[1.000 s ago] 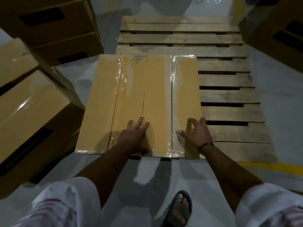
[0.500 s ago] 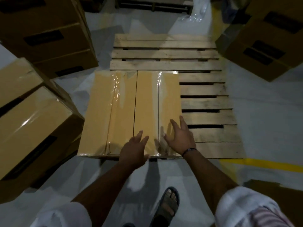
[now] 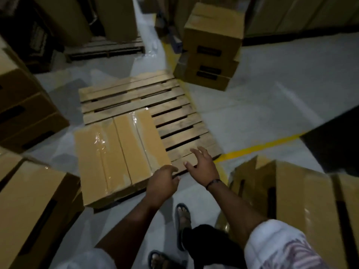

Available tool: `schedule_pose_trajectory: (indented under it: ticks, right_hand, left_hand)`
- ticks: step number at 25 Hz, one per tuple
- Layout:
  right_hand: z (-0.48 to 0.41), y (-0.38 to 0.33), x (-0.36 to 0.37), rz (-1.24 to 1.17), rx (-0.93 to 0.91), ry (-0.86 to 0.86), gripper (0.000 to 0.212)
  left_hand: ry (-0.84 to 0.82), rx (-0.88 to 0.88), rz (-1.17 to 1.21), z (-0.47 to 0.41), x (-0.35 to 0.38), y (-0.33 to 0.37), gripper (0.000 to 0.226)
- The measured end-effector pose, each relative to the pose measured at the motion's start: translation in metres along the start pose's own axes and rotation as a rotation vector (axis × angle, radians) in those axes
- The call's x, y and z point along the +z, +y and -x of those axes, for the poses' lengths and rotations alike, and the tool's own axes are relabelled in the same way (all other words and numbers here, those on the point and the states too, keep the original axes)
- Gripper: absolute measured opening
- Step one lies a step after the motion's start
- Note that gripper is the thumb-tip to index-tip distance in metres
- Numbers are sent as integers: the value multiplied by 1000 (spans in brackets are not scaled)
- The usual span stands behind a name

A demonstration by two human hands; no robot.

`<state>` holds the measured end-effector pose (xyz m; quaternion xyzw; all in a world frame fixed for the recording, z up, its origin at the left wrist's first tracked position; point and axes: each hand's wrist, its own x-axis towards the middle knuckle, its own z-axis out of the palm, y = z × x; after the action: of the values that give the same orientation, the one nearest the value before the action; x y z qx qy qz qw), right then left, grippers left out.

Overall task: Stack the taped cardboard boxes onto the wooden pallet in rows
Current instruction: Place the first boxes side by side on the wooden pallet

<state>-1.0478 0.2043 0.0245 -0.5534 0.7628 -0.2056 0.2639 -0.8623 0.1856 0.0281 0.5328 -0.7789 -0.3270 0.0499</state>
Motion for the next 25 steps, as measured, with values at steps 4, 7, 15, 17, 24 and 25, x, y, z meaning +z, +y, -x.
schedule_pose_trajectory:
  ticks: [4, 7, 15, 17, 24, 25]
  right_hand:
    - [41, 22, -60, -31, 67, 116, 54]
    - [65, 62, -98, -49, 150, 131, 58]
    - [139, 220, -190, -13, 436, 227, 58]
    - [164, 264, -202, 5, 516, 220, 57]
    - [237, 400, -215, -47, 796, 208, 57]
    - [243, 417, -211, -68, 816, 204, 57]
  left_hand:
    - [-46, 160, 29, 7, 6, 85, 38]
    - [-114, 228, 18, 6, 32, 134, 41]
    - [-316, 341, -72, 2, 126, 260, 45]
    - [-389, 362, -99, 4, 157, 284, 47]
    - [-548, 378, -201, 23, 279, 339, 67]
    - [-568, 363, -235, 24, 295, 341, 71]
